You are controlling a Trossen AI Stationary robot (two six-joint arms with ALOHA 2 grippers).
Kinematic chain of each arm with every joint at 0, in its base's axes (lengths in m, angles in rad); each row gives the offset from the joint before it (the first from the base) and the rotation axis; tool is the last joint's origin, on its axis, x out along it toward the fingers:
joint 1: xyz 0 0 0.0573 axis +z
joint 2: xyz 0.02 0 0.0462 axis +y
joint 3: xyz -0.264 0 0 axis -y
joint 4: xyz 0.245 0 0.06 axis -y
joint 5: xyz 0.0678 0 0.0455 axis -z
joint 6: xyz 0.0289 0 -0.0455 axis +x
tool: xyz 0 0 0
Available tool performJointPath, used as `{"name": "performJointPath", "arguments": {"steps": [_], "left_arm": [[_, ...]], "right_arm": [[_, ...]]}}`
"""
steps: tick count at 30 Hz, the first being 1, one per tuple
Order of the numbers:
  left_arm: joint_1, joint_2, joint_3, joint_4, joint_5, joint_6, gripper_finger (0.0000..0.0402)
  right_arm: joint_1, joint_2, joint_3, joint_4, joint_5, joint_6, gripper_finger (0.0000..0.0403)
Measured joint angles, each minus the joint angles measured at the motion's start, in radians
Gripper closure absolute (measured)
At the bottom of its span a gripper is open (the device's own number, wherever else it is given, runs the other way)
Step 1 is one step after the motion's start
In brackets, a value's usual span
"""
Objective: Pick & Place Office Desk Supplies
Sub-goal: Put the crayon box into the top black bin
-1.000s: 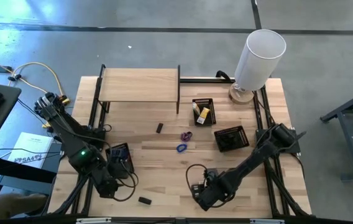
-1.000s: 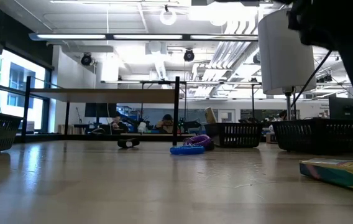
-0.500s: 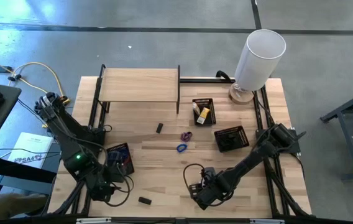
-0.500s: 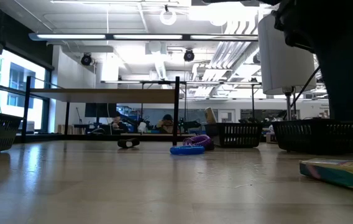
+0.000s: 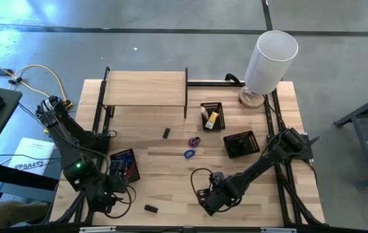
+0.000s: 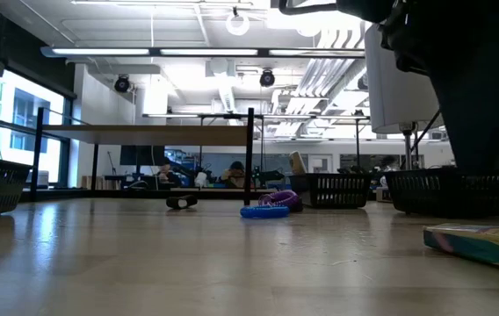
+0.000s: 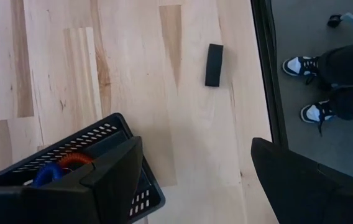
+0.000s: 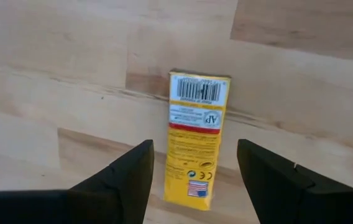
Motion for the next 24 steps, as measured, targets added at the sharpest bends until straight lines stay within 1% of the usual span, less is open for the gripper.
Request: {"name": "performJointPath", "arguments": {"steps": [8,17,24], "left_arm": [[-0.019,0.0,0.0,0.0,-0.002,-0.017,0.0109],[-0.023,0.0,0.0,0.009,-0.002,-0.019,0.0109],[-0.023,0.001,0.0,0.008,-0.002,-0.01,0.0109]], "right_arm": [[-0.004,0.01,0.0,0.011,0.031,-0.025,0.0183],[-0.009,0.07,0.0,0.031,-0.005,-0.023,0.0183],[-0.025,0.106,0.005,0.081,-0.065,-0.045,0.0183]]}}
